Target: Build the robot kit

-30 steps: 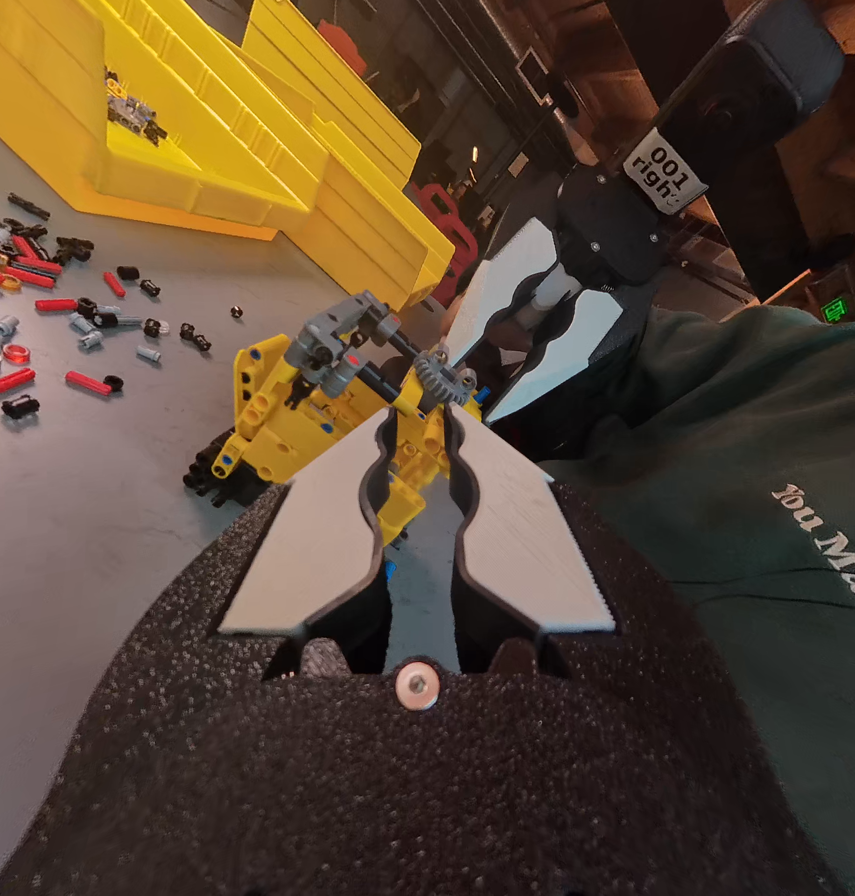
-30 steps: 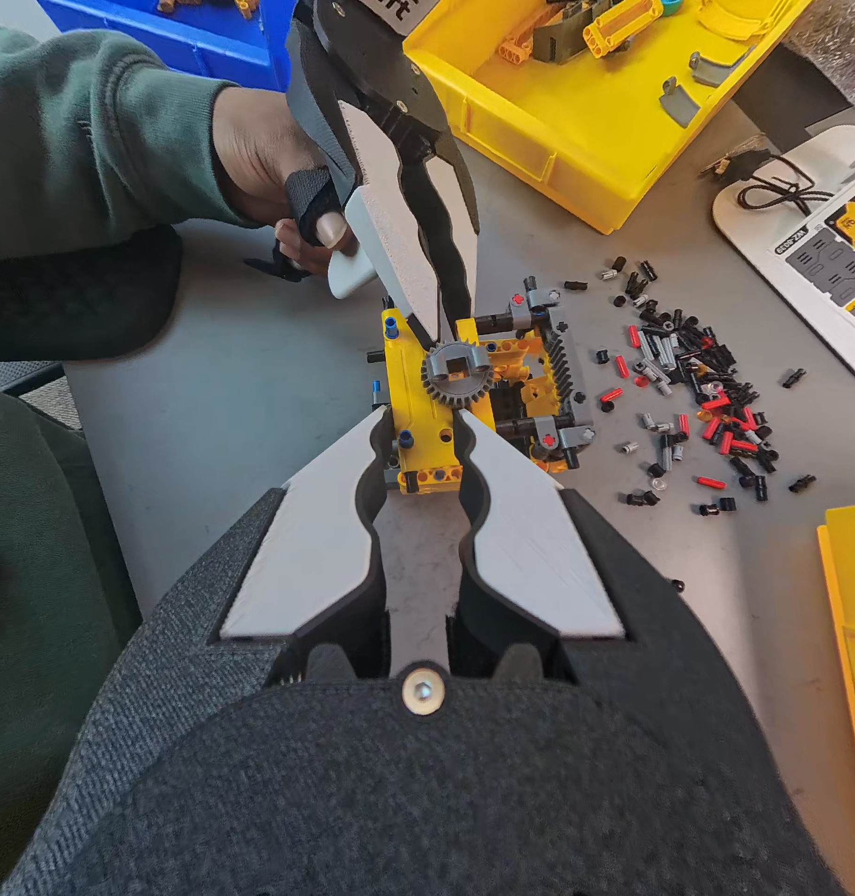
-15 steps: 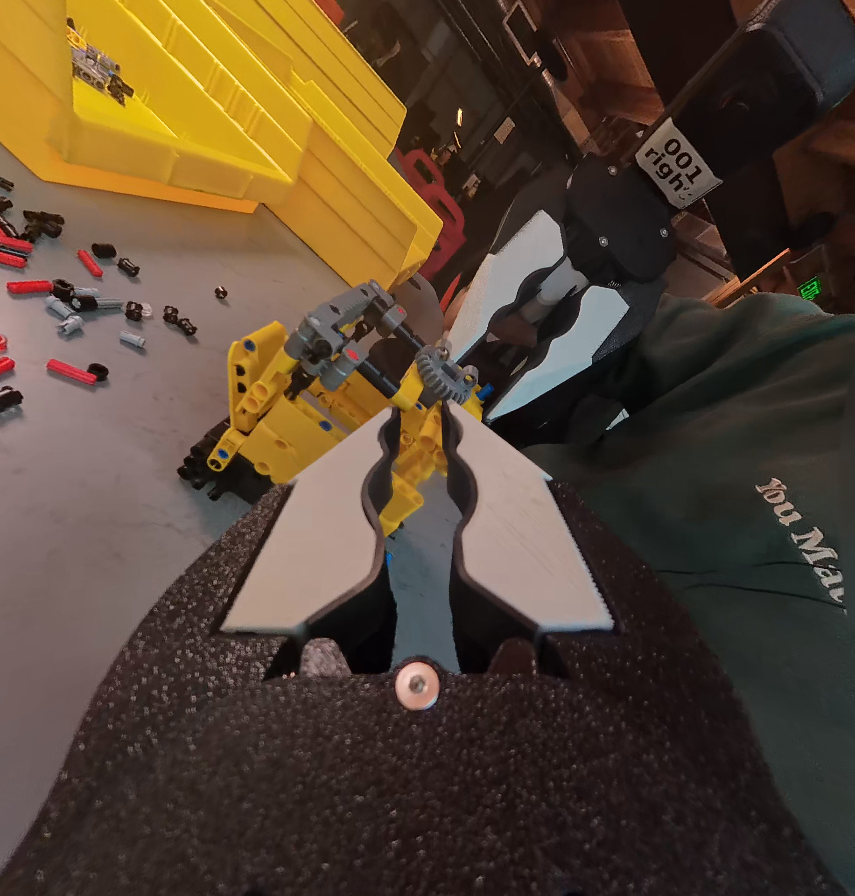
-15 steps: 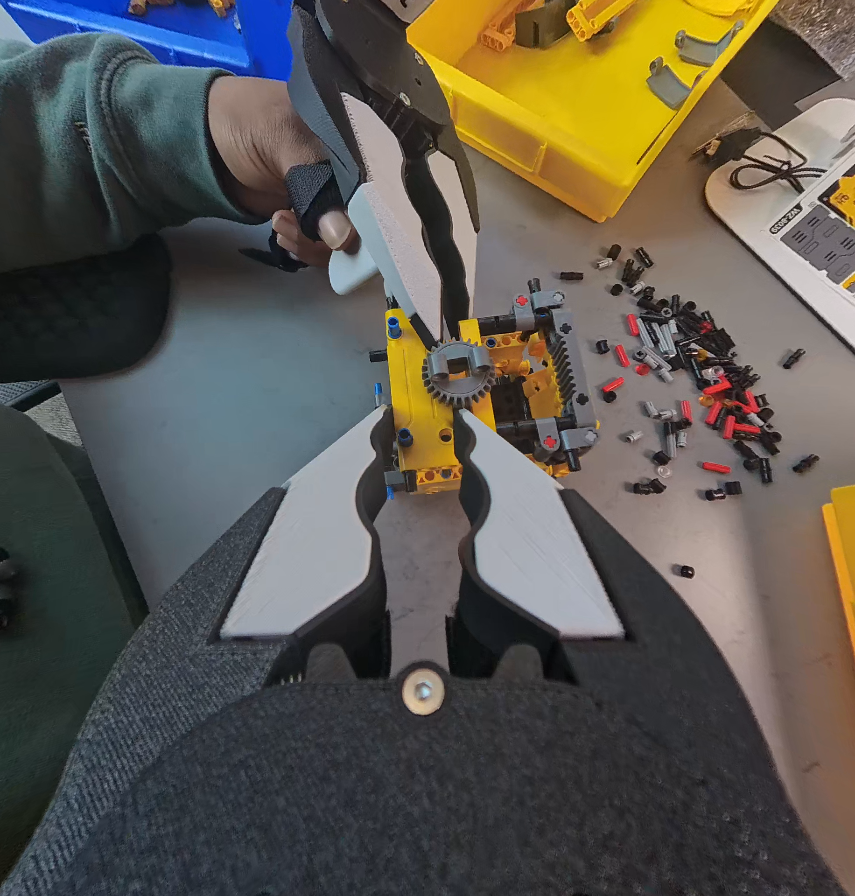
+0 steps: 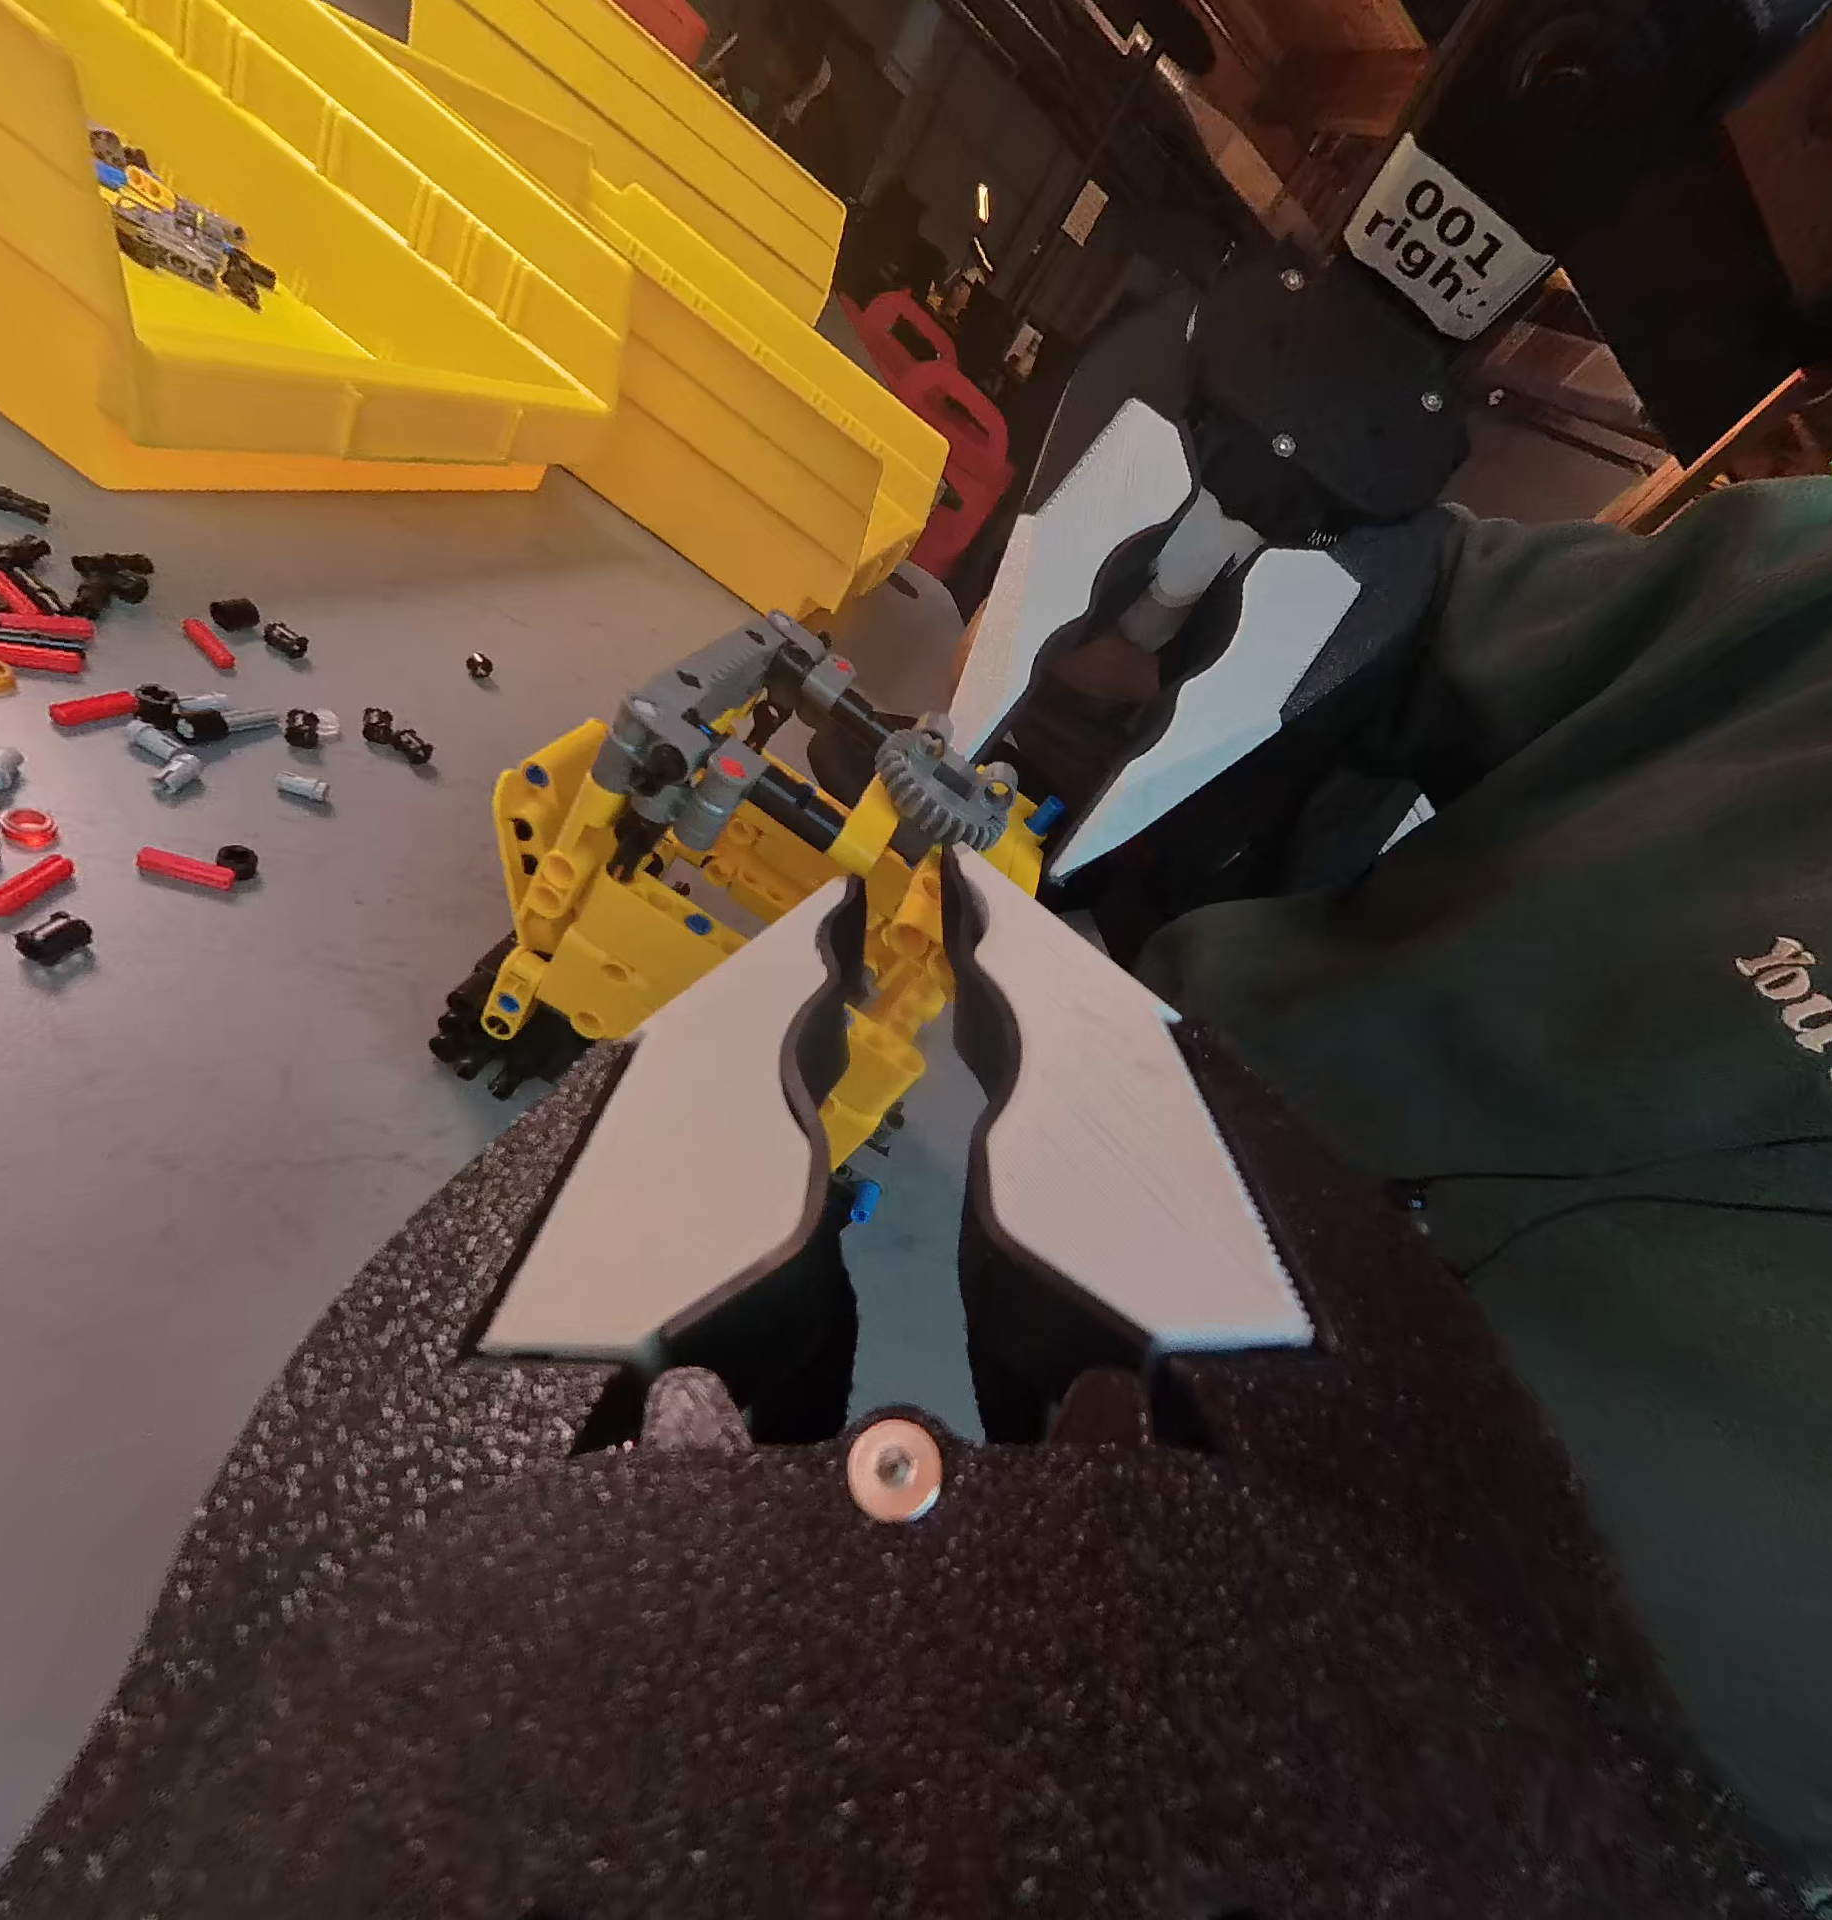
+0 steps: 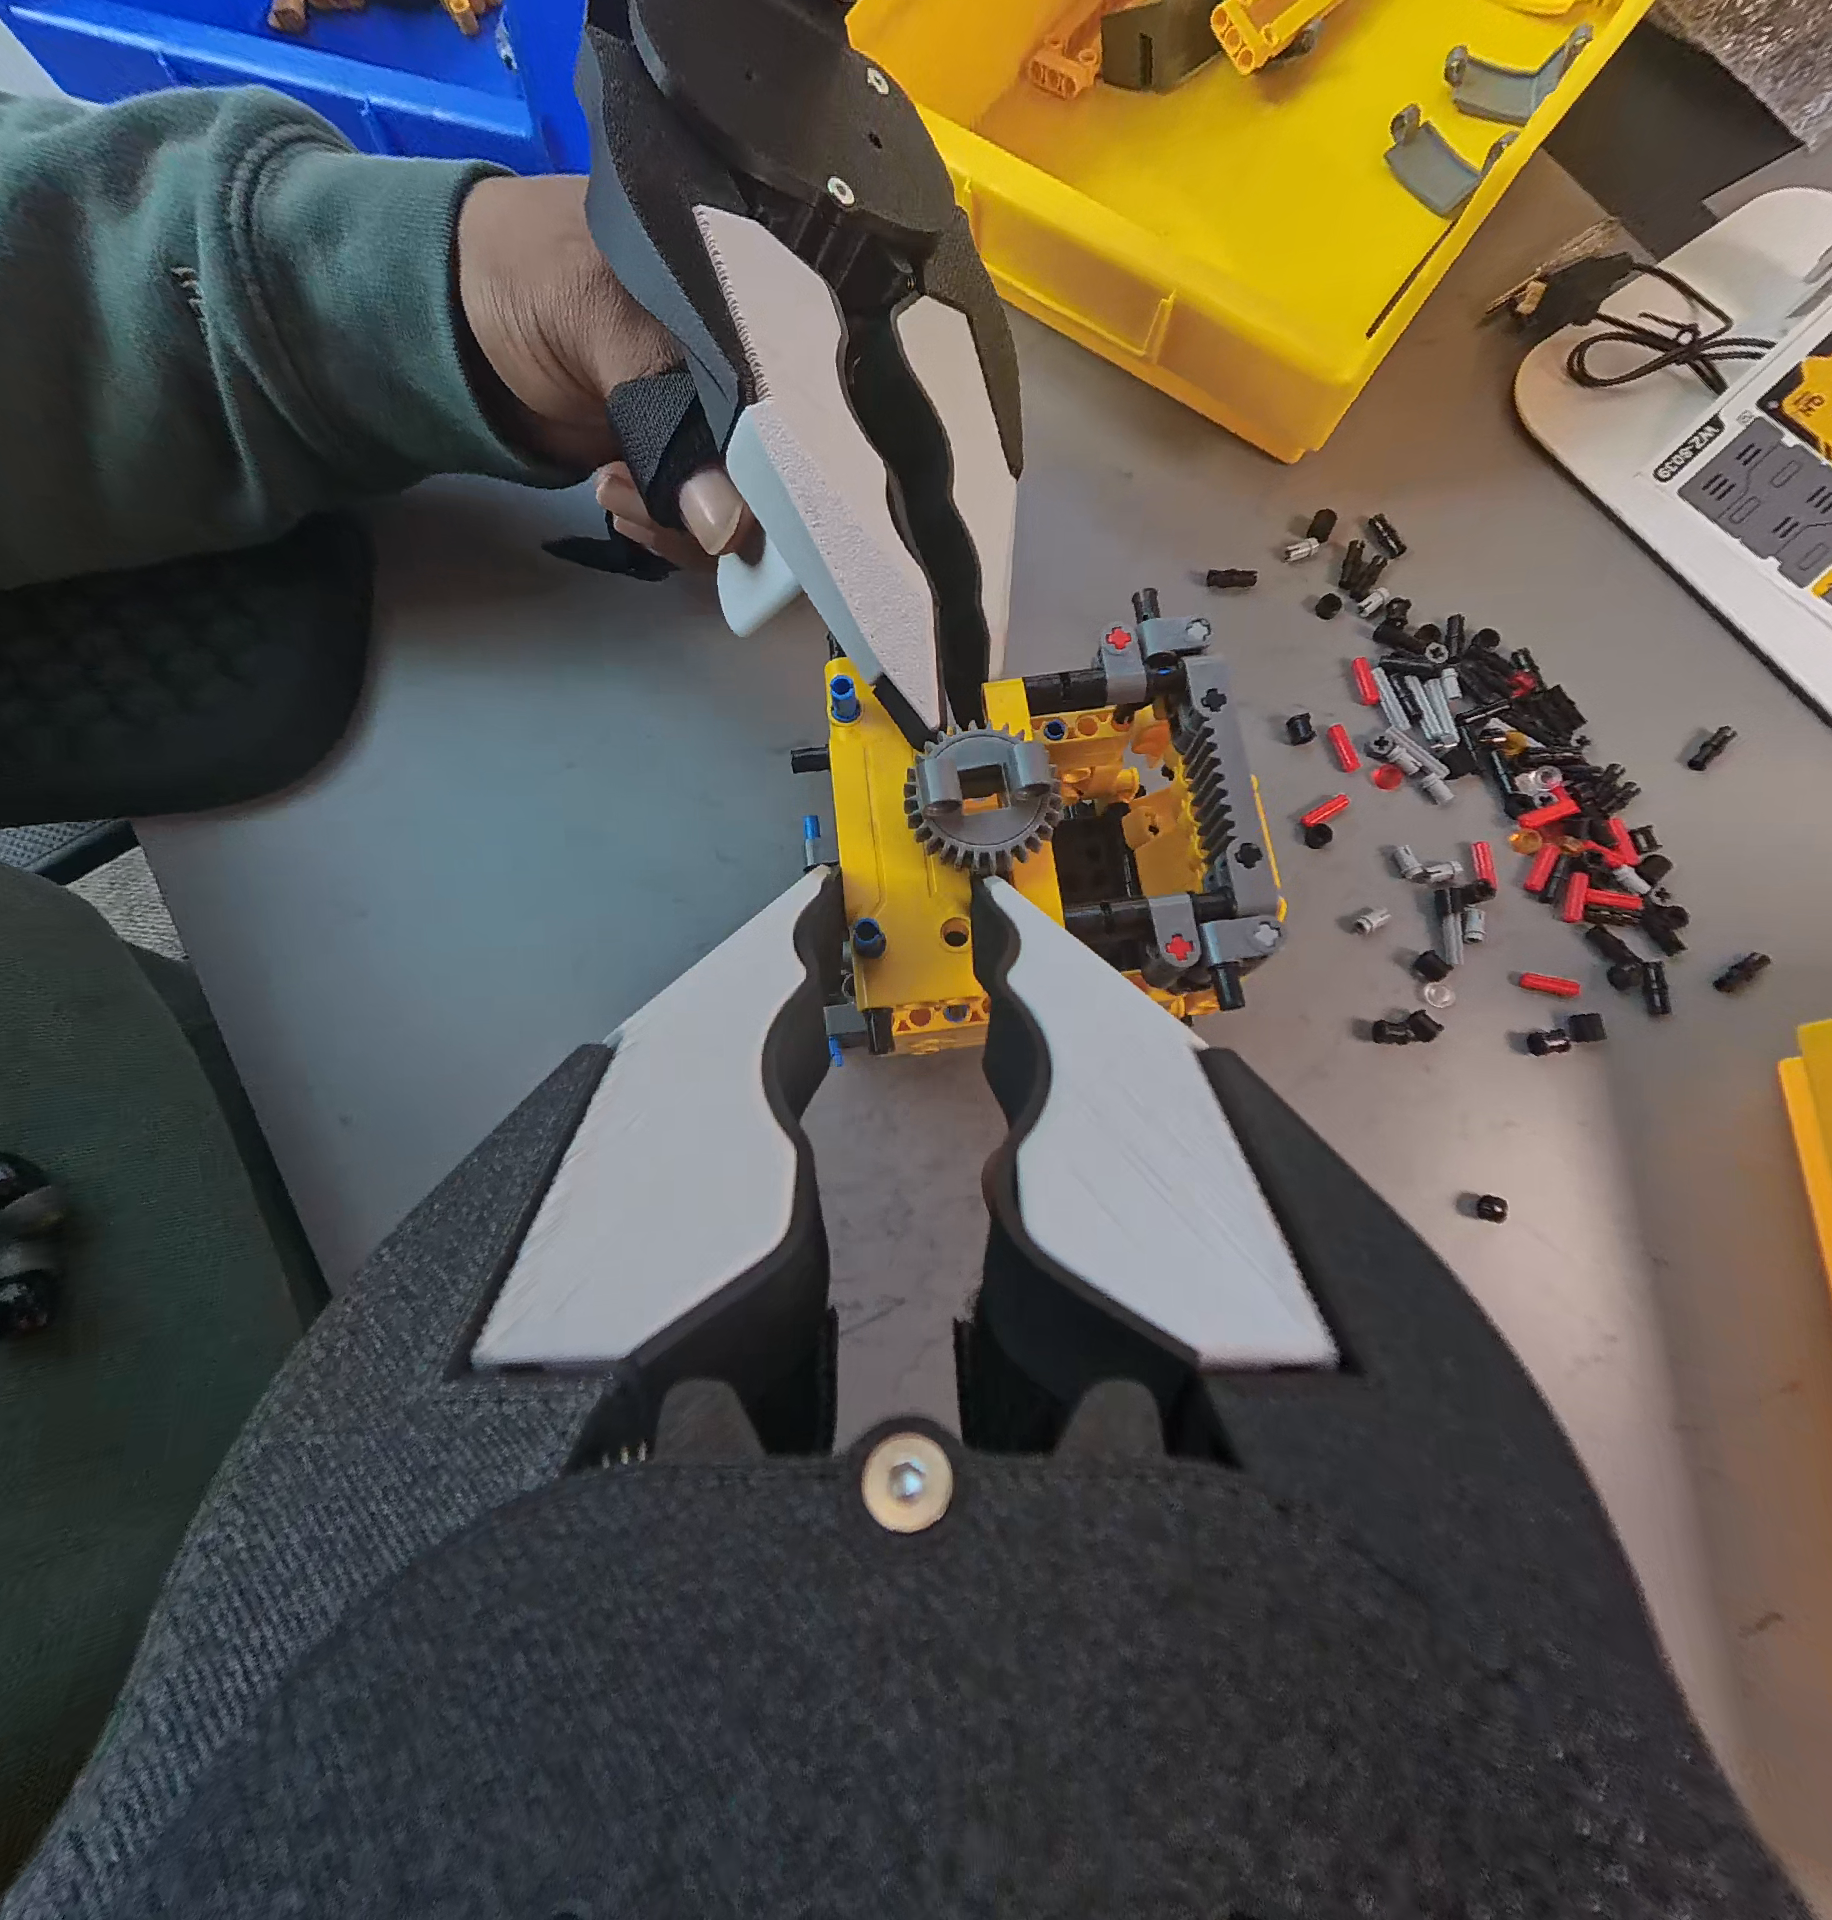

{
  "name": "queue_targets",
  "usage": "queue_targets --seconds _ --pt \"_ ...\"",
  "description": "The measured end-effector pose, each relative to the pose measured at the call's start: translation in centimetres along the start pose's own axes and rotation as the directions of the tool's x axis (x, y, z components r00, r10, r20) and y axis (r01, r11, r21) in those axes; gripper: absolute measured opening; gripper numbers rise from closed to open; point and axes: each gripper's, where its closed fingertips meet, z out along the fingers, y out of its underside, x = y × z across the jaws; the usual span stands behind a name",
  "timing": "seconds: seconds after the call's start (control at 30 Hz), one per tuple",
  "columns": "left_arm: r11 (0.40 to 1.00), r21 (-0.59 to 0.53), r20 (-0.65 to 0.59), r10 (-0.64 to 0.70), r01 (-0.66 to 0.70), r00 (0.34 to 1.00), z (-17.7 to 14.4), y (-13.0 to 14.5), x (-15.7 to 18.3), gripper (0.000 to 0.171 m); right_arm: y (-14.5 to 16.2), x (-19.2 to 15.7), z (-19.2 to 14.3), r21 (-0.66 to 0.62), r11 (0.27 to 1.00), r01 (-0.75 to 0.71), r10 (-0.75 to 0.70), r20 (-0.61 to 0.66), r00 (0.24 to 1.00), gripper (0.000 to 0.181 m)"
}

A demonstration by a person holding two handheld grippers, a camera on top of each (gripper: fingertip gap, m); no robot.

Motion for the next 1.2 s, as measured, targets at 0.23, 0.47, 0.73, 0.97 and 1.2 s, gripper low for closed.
queue_targets --seconds 0.23,0.47,0.73,0.97,1.2 --pt "1.0 0.007 -0.047 0.016 -0.016 0.999 -0.5 -0.2 0.7 0.013 -0.3 -0.6 0.1 0.005 0.997 0.073 -0.073 -0.046 0.996 0.023" --pt "0.998 0.019 -0.052 -0.06 0.061 0.997 -0.5 0.0 0.2 0.013 -0.4 -0.4 0.3 0.024 1.0 -0.003 0.003 -0.002 1.0 0.023" --pt "1.0 0.019 -0.062 -0.017 0.018 0.998 -0.4 0.3 0.7 0.007 -0.1 -0.6 0.3 0.027 1.0 -0.001 0.001 -0.002 1.0 0.023" --pt "0.994 0.031 -0.023 0.104 -0.103 0.994 -0.5 0.7 1.2 0.005 0.0 -0.9 0.5 0.0 0.997 0.078 -0.078 -0.038 0.996 0.024" --pt "0.966 0.029 0.038 0.255 -0.256 0.966 -0.5 0.7 1.2 0.001 0.0 -1.0 0.6 0.0 0.993 0.119 -0.119 -0.063 0.991 0.024"
